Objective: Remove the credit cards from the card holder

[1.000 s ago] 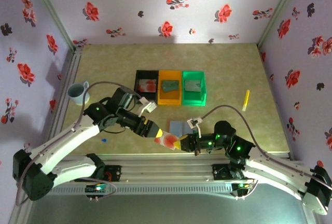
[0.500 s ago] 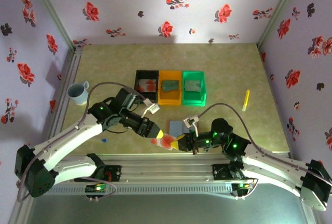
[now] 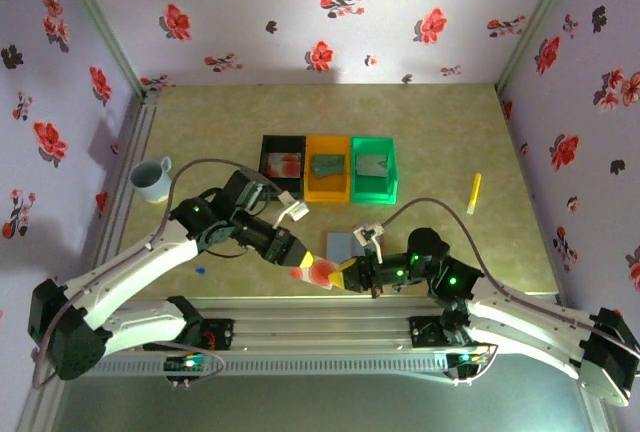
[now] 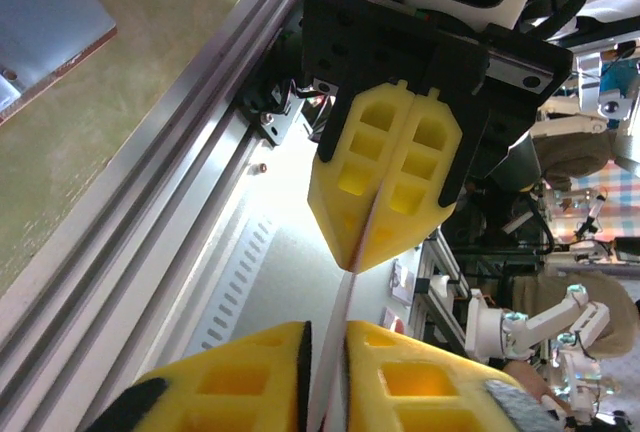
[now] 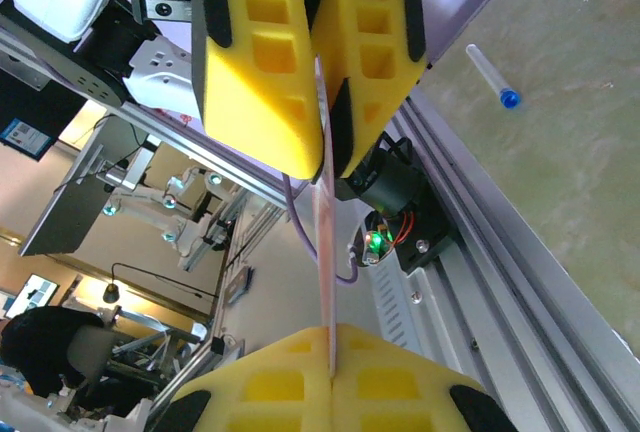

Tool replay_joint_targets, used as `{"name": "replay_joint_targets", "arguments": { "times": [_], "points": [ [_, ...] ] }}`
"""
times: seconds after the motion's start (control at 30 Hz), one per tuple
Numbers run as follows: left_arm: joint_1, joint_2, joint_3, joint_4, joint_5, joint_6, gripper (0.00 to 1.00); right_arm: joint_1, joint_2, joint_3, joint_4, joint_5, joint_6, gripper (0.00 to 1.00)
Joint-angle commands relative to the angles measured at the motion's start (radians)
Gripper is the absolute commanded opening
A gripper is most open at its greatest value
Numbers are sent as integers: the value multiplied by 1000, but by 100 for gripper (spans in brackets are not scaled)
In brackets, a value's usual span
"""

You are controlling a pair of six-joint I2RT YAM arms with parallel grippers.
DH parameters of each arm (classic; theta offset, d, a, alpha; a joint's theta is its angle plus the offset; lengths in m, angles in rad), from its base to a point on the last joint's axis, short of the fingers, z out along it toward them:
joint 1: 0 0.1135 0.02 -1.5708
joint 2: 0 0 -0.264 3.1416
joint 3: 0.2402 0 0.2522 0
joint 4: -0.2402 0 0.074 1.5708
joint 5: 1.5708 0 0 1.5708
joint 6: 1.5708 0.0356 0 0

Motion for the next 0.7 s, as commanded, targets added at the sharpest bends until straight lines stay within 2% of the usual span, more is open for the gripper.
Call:
{"name": "replay_joint_targets", "arguments": {
  "times": [0.0,0.1,0.23,0.3,0.4,0.47,0.5,0.53,0.6,0.67],
  "points": [
    [-8,-20,-12,0,27,17,11,-10,-21,40,-34,27,-40,0],
    [-9,-21,-13,0,28,18,0,-15,-36,46,-63,59,-49,0],
    [-8,-20,-12,0,17,20,0,-19,-47,59,-119,102,-71,0],
    [-8,-26,-8,-10,-26,20,0,-21,-51,63,-136,116,-79,0],
    [-5,-50,-17,-7,-109,0,0,-25,-61,77,-188,160,-97,15],
    [5,-70,-38,8,-157,-24,0,-28,-75,86,-220,187,-108,33],
    [9,-77,-44,13,-185,-32,0,-30,-80,92,-245,206,-116,36],
    [13,-85,-46,11,-233,-39,0,-32,-88,100,-273,227,-126,39],
    [18,-104,-43,-9,-348,-48,0,-34,-101,123,-340,283,-145,52],
    [20,-125,-31,-43,-479,-43,0,-35,-108,161,-427,349,-168,61]
  ]
}}
